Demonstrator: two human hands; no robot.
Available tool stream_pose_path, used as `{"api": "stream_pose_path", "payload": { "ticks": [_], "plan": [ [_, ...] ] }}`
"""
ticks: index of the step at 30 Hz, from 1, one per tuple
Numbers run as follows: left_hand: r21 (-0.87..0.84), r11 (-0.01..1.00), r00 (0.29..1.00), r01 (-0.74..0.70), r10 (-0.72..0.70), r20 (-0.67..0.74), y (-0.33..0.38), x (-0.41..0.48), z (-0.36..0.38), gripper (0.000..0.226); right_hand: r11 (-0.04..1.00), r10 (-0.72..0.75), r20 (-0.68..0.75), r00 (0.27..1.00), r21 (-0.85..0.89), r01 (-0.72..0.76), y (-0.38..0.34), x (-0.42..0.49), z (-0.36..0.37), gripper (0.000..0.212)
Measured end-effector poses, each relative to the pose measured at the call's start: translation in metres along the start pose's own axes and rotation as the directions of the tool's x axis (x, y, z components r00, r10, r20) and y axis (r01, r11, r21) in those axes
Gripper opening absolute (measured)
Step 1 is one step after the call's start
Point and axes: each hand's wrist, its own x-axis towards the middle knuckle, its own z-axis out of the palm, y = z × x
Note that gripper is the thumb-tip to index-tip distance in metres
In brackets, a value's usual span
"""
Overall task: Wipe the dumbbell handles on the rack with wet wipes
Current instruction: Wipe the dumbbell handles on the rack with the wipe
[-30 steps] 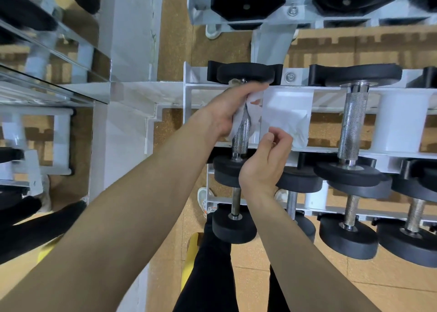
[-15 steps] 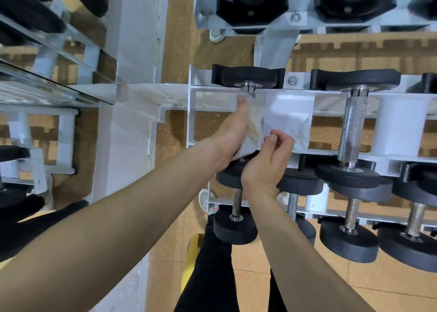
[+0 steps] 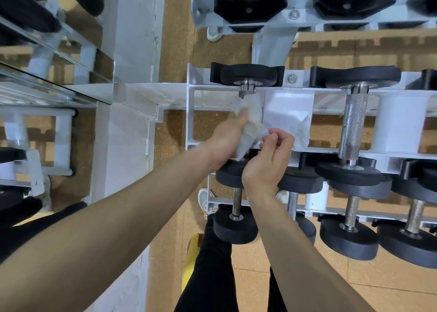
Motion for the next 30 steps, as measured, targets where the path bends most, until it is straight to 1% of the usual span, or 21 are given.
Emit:
{"api": "stream_pose_path", "payload": {
  "ticks": [1,2,3,4,5,6,7,8,9,10,12,14,15,17,20,22,24,25,27,29,30],
  "plan": [
    [0.200,0.979,0.999,-0.036,0.030,0.034,-0.001,-0.011,0.000,0.051,1.000,-0.005,-0.003,1.000,-0.003,0.005,0.000,0.000,0.000,0.024],
    [0.350,0.934,0.996,-0.068,0.044,0.076,-0.002,-0.018,0.001,0.051,1.000,-0.012,-0.003,1.000,-0.002,0.012,0.001,0.000,0.000,0.024],
    [0.475,0.873,0.993,-0.109,0.069,0.101,-0.004,-0.024,0.001,0.056,1.000,-0.014,0.000,1.000,0.001,0.014,0.001,0.000,-0.001,0.024],
    [0.576,0.803,0.988,-0.152,0.110,0.107,-0.007,-0.025,0.001,0.059,1.000,-0.010,0.003,1.000,0.004,0.010,0.000,0.000,-0.001,0.023],
    [0.661,0.725,0.980,-0.192,0.176,0.091,-0.010,-0.027,-0.001,0.056,1.000,-0.001,0.003,1.000,0.005,0.001,-0.001,0.000,-0.001,0.022],
    [0.708,0.670,0.963,-0.224,0.262,0.057,-0.014,-0.024,-0.004,0.048,1.000,0.010,-0.002,1.000,0.004,-0.010,-0.001,0.000,-0.001,0.021],
    [0.713,0.652,0.938,-0.257,0.347,0.021,-0.017,-0.021,-0.008,0.037,1.000,0.020,-0.004,1.000,0.006,-0.019,-0.002,0.000,-0.001,0.021],
    [0.685,0.673,0.916,-0.281,0.402,-0.019,-0.019,-0.018,-0.012,0.028,1.000,0.025,-0.003,1.000,0.009,-0.024,-0.002,0.000,-0.001,0.021],
    [0.631,0.715,0.902,-0.301,0.429,-0.055,-0.021,-0.015,-0.014,0.027,1.000,0.024,0.000,1.000,0.012,-0.024,-0.002,0.000,-0.001,0.022],
    [0.572,0.758,0.899,-0.313,0.431,-0.080,-0.022,-0.011,-0.015,0.032,1.000,0.023,0.005,1.000,0.012,-0.023,-0.002,0.000,-0.001,0.022],
    [0.484,0.813,0.906,-0.323,0.413,-0.089,-0.018,0.001,-0.010,0.041,1.000,0.021,0.010,1.000,0.003,-0.021,-0.002,0.001,-0.002,0.022],
    [0.446,0.842,0.922,-0.302,0.377,-0.088,-0.010,0.011,0.001,0.040,1.000,0.021,0.011,1.000,-0.004,-0.021,-0.001,0.001,-0.002,0.020],
    [0.393,0.872,0.930,-0.292,0.355,-0.097,-0.005,0.016,0.005,0.039,1.000,0.023,0.012,1.000,-0.001,-0.023,-0.001,0.001,-0.002,0.019],
    [0.209,0.936,0.947,-0.284,0.308,-0.091,0.000,0.025,0.007,0.034,1.000,0.025,0.018,1.000,0.002,-0.025,-0.001,0.001,-0.002,0.018],
    [-0.004,0.959,0.958,-0.284,0.283,-0.050,0.004,0.033,0.005,0.025,1.000,0.010,0.033,0.999,0.006,-0.011,-0.002,0.000,-0.002,0.018],
    [-0.122,0.952,0.959,-0.282,0.273,-0.080,0.008,0.037,0.005,0.024,1.000,-0.001,0.036,0.999,0.011,0.000,-0.001,0.000,-0.001,0.018],
    [-0.213,0.937,0.960,-0.278,0.264,-0.092,0.013,0.038,0.008,0.015,1.000,0.020,0.043,0.999,0.019,-0.021,0.001,0.001,-0.001,0.018],
    [-0.248,0.929,0.961,-0.276,0.263,-0.083,0.016,0.037,0.010,0.012,0.999,0.024,0.045,0.999,0.022,-0.025,0.002,0.001,-0.001,0.018],
    [-0.273,0.919,0.959,-0.284,0.273,-0.081,0.016,0.036,0.011,0.017,1.000,0.012,0.040,0.999,0.022,-0.013,0.002,0.001,-0.002,0.019],
    [-0.215,0.929,0.954,-0.300,0.290,-0.077,0.010,0.033,0.011,0.018,1.000,0.005,0.035,0.999,0.023,-0.006,0.001,0.001,-0.002,0.018],
    [-0.141,0.942,0.952,-0.305,0.300,-0.058,0.004,0.031,0.009,0.017,1.000,0.006,0.037,0.999,0.021,-0.007,0.001,0.001,-0.001,0.017]
  ]
}}
